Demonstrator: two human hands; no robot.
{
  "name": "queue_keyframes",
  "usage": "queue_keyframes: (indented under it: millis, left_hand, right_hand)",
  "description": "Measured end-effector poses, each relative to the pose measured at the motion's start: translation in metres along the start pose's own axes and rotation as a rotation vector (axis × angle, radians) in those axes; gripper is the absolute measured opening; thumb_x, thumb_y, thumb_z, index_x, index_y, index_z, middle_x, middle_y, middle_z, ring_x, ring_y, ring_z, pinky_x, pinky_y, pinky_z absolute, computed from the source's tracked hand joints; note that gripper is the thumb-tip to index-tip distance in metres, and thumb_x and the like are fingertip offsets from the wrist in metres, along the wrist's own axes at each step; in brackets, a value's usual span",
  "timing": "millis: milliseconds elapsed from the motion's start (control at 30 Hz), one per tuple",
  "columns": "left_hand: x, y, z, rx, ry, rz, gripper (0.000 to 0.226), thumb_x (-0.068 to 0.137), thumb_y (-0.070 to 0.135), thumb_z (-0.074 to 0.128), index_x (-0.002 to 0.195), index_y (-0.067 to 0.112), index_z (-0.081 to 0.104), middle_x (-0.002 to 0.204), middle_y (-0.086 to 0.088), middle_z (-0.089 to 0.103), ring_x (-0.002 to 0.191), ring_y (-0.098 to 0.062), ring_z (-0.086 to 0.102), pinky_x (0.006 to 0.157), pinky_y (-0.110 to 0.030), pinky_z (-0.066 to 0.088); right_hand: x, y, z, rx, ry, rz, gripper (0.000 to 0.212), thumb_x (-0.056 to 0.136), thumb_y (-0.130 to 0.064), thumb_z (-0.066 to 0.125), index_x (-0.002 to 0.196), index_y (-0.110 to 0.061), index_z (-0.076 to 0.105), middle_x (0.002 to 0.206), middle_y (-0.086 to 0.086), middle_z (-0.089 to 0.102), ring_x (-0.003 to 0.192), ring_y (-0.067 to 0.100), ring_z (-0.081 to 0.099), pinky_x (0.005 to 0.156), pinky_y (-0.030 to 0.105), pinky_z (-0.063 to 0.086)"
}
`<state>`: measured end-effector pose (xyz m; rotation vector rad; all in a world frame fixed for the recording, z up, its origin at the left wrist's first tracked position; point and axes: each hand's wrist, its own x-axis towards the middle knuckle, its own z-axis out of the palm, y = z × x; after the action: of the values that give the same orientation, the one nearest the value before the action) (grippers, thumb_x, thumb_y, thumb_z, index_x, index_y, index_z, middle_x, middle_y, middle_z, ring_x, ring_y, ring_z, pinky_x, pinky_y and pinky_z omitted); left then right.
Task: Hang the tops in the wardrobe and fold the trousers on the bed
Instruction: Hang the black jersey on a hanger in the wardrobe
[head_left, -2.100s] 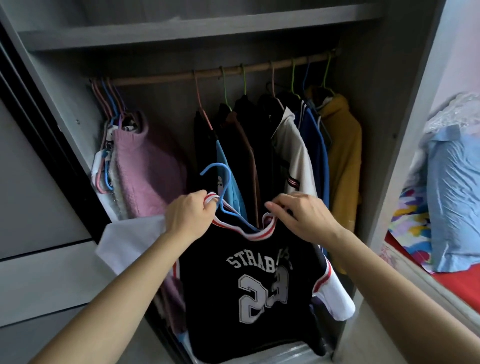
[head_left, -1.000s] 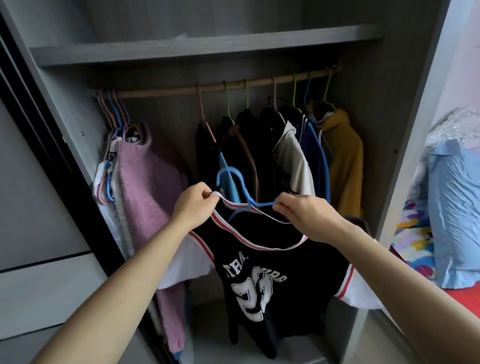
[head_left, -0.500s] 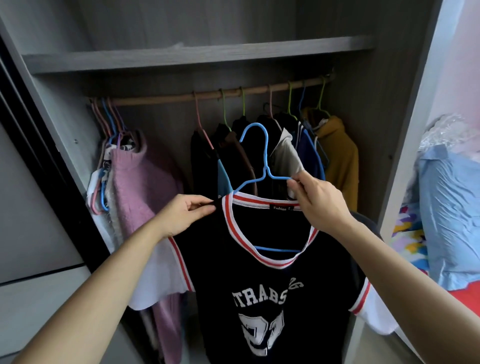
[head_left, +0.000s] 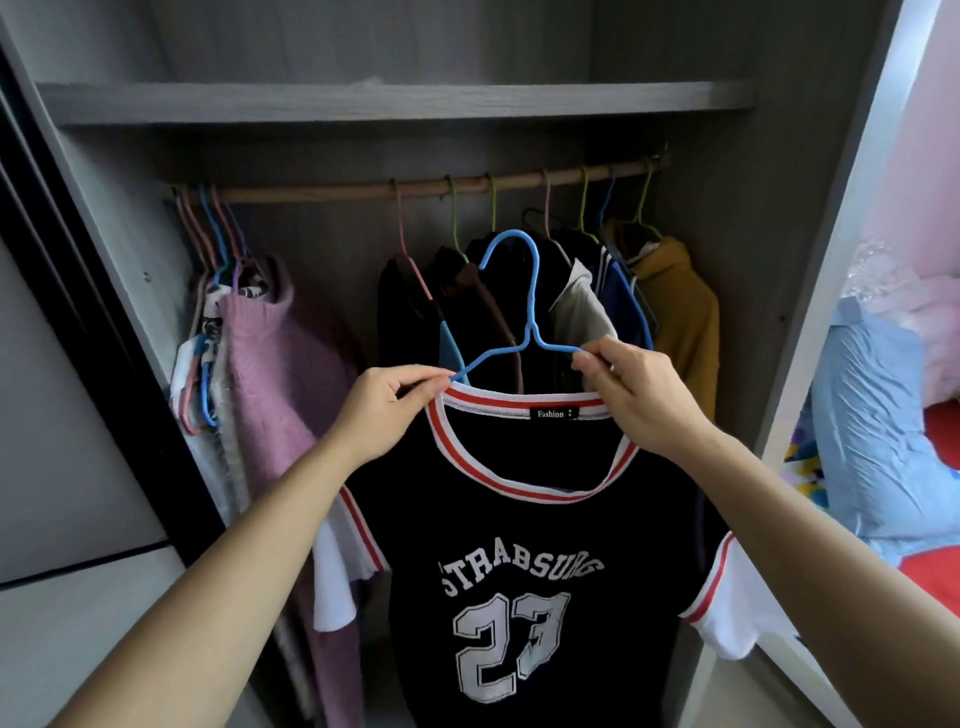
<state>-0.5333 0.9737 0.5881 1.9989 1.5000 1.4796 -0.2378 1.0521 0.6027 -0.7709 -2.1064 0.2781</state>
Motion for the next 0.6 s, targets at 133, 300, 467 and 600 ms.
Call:
queue_keyframes:
  millis: [133, 300, 467, 600]
  left_hand:
    - [0.005, -0.011, -0.013, -0.11, 0.084, -0.103, 0.015, 0.096, 0.032, 0.061, 0.094, 0.035, 0.075, 0.095, 0.011, 0.075, 0.092, -0.002, 0.069, 0.078, -0.01, 0.048]
    - [0.015, -0.02, -0.024, -0.018, 0.021, -0.062, 0.016, 0.097, 0.028, 0.059, 0.092, 0.033, 0.073, 0.094, 0.015, 0.074, 0.092, -0.001, 0.068, 0.079, -0.01, 0.048]
    - [0.033, -0.032, -0.047, 0.26, 0.032, -0.106, 0.019, 0.096, 0.04, 0.057, 0.094, 0.031, 0.073, 0.091, 0.014, 0.073, 0.092, -0.005, 0.066, 0.077, -0.022, 0.047]
    - [0.05, -0.044, -0.068, 0.753, 0.256, -0.255, 0.03, 0.094, 0.043, 0.055, 0.117, 0.027, 0.065, 0.123, -0.007, 0.061, 0.12, -0.031, 0.051, 0.101, -0.046, 0.037]
  right_hand:
    - [0.009, -0.016, -0.003, 0.09, -0.168, 0.076, 0.015, 0.102, -0.036, 0.053, 0.095, -0.033, 0.066, 0.075, -0.003, 0.067, 0.066, 0.015, 0.061, 0.062, 0.035, 0.05]
    - [0.027, -0.045, -0.002, 0.26, -0.378, 0.225, 0.019, 0.097, -0.038, 0.06, 0.092, -0.024, 0.073, 0.076, 0.002, 0.072, 0.064, 0.009, 0.061, 0.061, 0.022, 0.05]
    - [0.042, -0.064, 0.006, 0.833, -0.497, 0.553, 0.029, 0.093, -0.033, 0.062, 0.105, -0.009, 0.072, 0.074, 0.004, 0.062, 0.057, 0.012, 0.056, 0.052, 0.019, 0.05]
    - [0.067, -0.086, 0.021, 0.841, -0.371, 0.48, 0.057, 0.084, -0.029, 0.068, 0.115, 0.017, 0.059, 0.075, 0.005, 0.054, 0.066, 0.016, 0.045, 0.063, 0.023, 0.039]
